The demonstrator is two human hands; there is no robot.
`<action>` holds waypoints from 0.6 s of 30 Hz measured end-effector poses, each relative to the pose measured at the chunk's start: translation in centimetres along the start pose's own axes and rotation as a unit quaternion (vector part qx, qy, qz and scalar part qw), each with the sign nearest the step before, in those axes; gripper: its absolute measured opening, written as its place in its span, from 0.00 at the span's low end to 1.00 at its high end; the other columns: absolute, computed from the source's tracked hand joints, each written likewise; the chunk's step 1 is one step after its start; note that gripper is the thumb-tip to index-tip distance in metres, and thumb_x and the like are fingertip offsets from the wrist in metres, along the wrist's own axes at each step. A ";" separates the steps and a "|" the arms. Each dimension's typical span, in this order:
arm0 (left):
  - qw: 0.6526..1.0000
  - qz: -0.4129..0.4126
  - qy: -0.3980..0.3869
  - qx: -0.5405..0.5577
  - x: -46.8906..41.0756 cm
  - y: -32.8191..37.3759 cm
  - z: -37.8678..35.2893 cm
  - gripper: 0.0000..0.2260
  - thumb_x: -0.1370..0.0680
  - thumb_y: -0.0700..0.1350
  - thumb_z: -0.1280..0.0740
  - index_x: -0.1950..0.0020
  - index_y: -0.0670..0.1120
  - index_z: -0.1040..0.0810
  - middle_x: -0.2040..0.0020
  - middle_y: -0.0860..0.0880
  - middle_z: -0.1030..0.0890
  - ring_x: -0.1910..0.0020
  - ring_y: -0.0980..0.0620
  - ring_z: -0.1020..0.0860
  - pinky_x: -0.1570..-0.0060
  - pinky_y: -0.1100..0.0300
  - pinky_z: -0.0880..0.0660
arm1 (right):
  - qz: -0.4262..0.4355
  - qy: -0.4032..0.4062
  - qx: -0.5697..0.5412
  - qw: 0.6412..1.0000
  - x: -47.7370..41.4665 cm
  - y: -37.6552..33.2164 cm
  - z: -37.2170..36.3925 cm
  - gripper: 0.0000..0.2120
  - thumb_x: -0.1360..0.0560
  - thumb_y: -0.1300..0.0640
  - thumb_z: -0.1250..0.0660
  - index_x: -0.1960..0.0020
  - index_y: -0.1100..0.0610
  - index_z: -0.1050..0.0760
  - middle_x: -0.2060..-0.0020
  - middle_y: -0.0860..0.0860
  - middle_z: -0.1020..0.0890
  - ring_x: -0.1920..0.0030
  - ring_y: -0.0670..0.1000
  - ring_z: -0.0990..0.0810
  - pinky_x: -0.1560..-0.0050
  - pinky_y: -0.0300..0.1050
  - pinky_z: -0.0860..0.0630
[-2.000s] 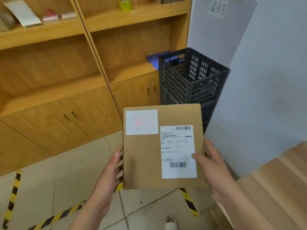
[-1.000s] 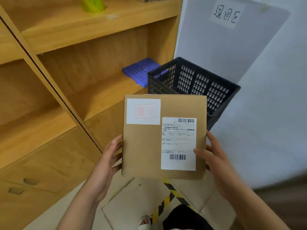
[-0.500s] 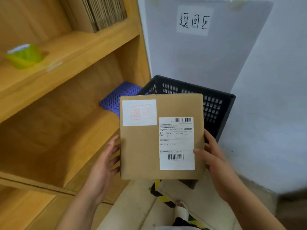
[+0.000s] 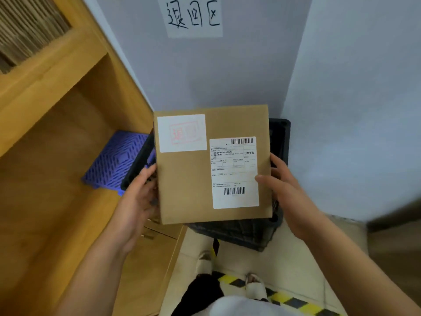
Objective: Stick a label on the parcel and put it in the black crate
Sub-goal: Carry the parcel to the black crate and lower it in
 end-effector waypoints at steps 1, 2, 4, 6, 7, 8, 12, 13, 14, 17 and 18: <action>1.000 0.007 -0.010 -0.007 -1.4 0.2 -0.5 0.23 0.20 0.62 0.44 0.26 0.57 0.30 0.33 0.53 0.22 0.37 0.53 0.22 0.48 0.53 0.25 | -0.010 0.007 0.007 1.000 -0.6 0.0 0.2 0.31 0.21 0.54 0.34 0.23 0.40 0.41 0.33 0.47 0.24 0.34 0.55 0.24 0.32 0.61 0.29; 1.000 0.011 -0.017 -0.014 -2.9 0.4 -0.9 0.23 0.20 0.62 0.44 0.26 0.57 0.30 0.31 0.53 0.23 0.39 0.53 0.22 0.49 0.54 0.26 | -0.022 0.013 0.009 1.000 -1.3 0.1 0.4 0.32 0.22 0.54 0.34 0.22 0.41 0.42 0.33 0.47 0.24 0.34 0.55 0.24 0.30 0.62 0.30; 0.999 0.022 -0.024 -0.023 -5.7 0.6 -1.3 0.25 0.20 0.62 0.43 0.25 0.56 0.32 0.28 0.53 0.27 0.37 0.50 0.25 0.45 0.51 0.28 | -0.042 0.025 0.009 0.999 -2.5 0.2 0.4 0.31 0.22 0.52 0.33 0.22 0.42 0.41 0.33 0.46 0.23 0.33 0.55 0.25 0.29 0.63 0.32; 0.998 0.032 -0.039 -0.029 -8.5 0.5 -1.6 0.26 0.21 0.63 0.42 0.25 0.55 0.32 0.26 0.52 0.29 0.31 0.45 0.29 0.38 0.46 0.30 | -0.051 0.040 0.006 0.998 -3.9 0.4 0.1 0.27 0.21 0.52 0.34 0.25 0.44 0.38 0.33 0.47 0.22 0.34 0.54 0.24 0.29 0.63 0.33; 0.998 0.039 -0.046 -0.031 -9.8 0.4 -1.8 0.26 0.21 0.63 0.42 0.25 0.55 0.31 0.26 0.52 0.29 0.30 0.45 0.29 0.37 0.44 0.31 | -0.056 0.051 0.003 0.997 -4.6 0.4 -0.1 0.25 0.21 0.52 0.35 0.26 0.45 0.36 0.34 0.47 0.21 0.34 0.54 0.24 0.30 0.63 0.32; 0.997 0.048 -0.052 -0.033 -11.0 0.3 -2.0 0.25 0.21 0.63 0.42 0.25 0.56 0.31 0.26 0.51 0.29 0.30 0.44 0.29 0.38 0.44 0.31 | -0.064 0.064 -0.001 0.996 -5.2 0.6 -0.4 0.24 0.21 0.51 0.35 0.26 0.45 0.36 0.34 0.47 0.21 0.35 0.54 0.23 0.30 0.63 0.32; 0.989 0.112 -0.075 -0.067 -15.8 -1.5 -2.8 0.26 0.22 0.64 0.40 0.27 0.55 0.30 0.28 0.49 0.27 0.32 0.43 0.28 0.37 0.42 0.31 | -0.124 0.117 -0.011 0.985 -8.2 2.7 -1.2 0.28 0.23 0.46 0.36 0.24 0.45 0.37 0.33 0.49 0.22 0.35 0.56 0.24 0.31 0.65 0.32; 0.985 0.132 -0.084 -0.076 -16.8 -2.3 -3.0 0.26 0.22 0.64 0.40 0.27 0.55 0.30 0.27 0.49 0.28 0.31 0.42 0.29 0.35 0.41 0.33 | -0.146 0.126 -0.008 0.981 -8.9 3.4 -1.3 0.29 0.23 0.46 0.36 0.24 0.45 0.39 0.32 0.50 0.23 0.34 0.57 0.24 0.31 0.64 0.31; 0.981 0.151 -0.091 -0.085 -17.7 -3.1 -3.3 0.26 0.21 0.63 0.40 0.25 0.55 0.32 0.26 0.48 0.30 0.30 0.41 0.31 0.34 0.40 0.35 | -0.169 0.131 -0.002 0.977 -9.6 4.1 -1.4 0.29 0.22 0.47 0.36 0.23 0.46 0.40 0.32 0.50 0.24 0.34 0.57 0.25 0.34 0.61 0.30; 0.965 0.213 -0.099 -0.114 -19.7 -5.3 -4.0 0.26 0.20 0.61 0.42 0.24 0.53 0.34 0.25 0.46 0.32 0.28 0.40 0.34 0.37 0.43 0.36 | -0.236 0.146 0.000 0.961 -11.4 6.0 -2.0 0.28 0.20 0.51 0.37 0.22 0.50 0.39 0.31 0.53 0.25 0.38 0.57 0.23 0.43 0.57 0.27; 0.960 0.231 -0.103 -0.122 -20.1 -5.9 -4.4 0.25 0.20 0.61 0.42 0.24 0.53 0.34 0.27 0.46 0.30 0.29 0.40 0.33 0.39 0.44 0.35 | -0.256 0.154 0.000 0.954 -11.9 6.6 -2.2 0.27 0.20 0.52 0.36 0.23 0.51 0.39 0.32 0.53 0.24 0.39 0.58 0.23 0.42 0.58 0.27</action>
Point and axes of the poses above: each hand's wrist, its own x-axis away from the middle knuckle, its own z-axis out of the back of the hand, y = z × x, the point moved 6 cm from there along -x, towards the middle knuckle
